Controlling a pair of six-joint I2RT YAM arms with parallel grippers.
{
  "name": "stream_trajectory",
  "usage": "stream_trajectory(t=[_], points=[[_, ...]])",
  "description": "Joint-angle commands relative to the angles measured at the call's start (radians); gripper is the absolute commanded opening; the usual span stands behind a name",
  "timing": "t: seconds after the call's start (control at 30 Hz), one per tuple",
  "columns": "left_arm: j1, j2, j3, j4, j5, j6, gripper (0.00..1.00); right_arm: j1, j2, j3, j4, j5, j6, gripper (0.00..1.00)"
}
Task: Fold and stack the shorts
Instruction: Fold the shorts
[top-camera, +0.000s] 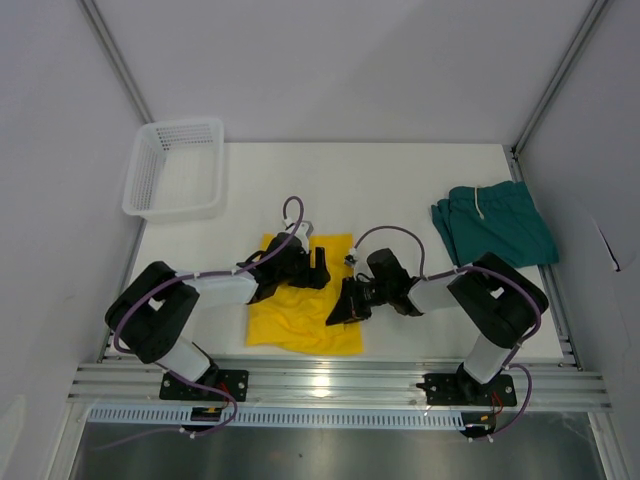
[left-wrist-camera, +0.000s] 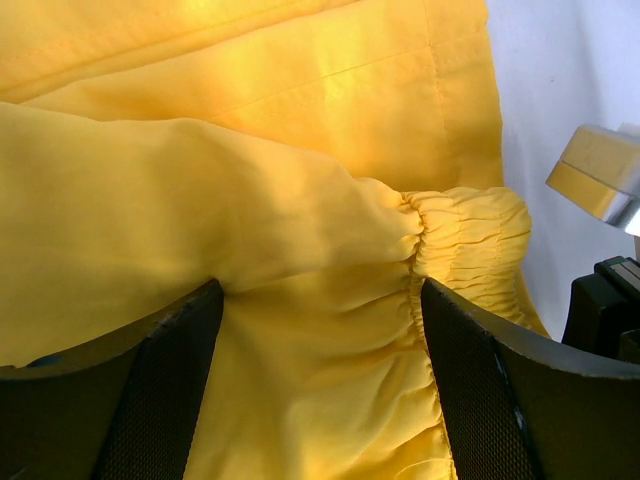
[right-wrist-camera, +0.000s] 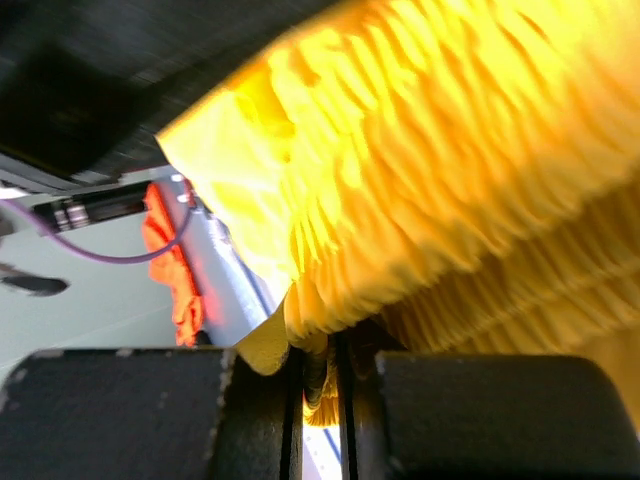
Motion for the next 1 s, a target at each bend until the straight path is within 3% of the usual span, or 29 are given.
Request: stream_trajectory(t=[0.0,0.17,0.43,0.47,0.57,0.7,0.9,0.97], points=[[0.007,0.038,-0.02,-0.02,-0.043,0.005,0.83,0.026,-0.01,-0.048,-0.128,0.068,-0.069,0.0],[0.007,0.03,-0.017,-0.018,-0.045,0.009,0.84,0.017,0.017,-0.057,-0.16,0.134,-0.087,0.03],[0.007,-0.019,-0.022,-0.028,-0.039,0.02,0.89,-0.044,0.027,-0.034,-0.219,0.111,-0.124,0.26],[0.007,-0.043,-0.013,-0.038,-0.042,0.018,0.92,-0.047,0.027,-0.028,-0.225,0.11,-0.127,0.32],[0.007,-0.106,0.003,-0.098,-0.047,0.017,0.99,-0.05,0.015,-0.008,-0.257,0.107,-0.153,0.33],[0.007,-0.232,0.094,-0.228,-0.092,0.018,0.99,-0.063,0.012,0.059,-0.399,0.126,-0.215,0.38],[0.01,-0.28,0.179,-0.402,-0.192,0.046,0.99,-0.084,-0.052,0.185,-0.665,0.309,-0.304,0.49],[0.013,-0.303,0.172,-0.403,-0.203,0.049,0.99,-0.084,-0.056,0.236,-0.743,0.468,-0.328,0.49]])
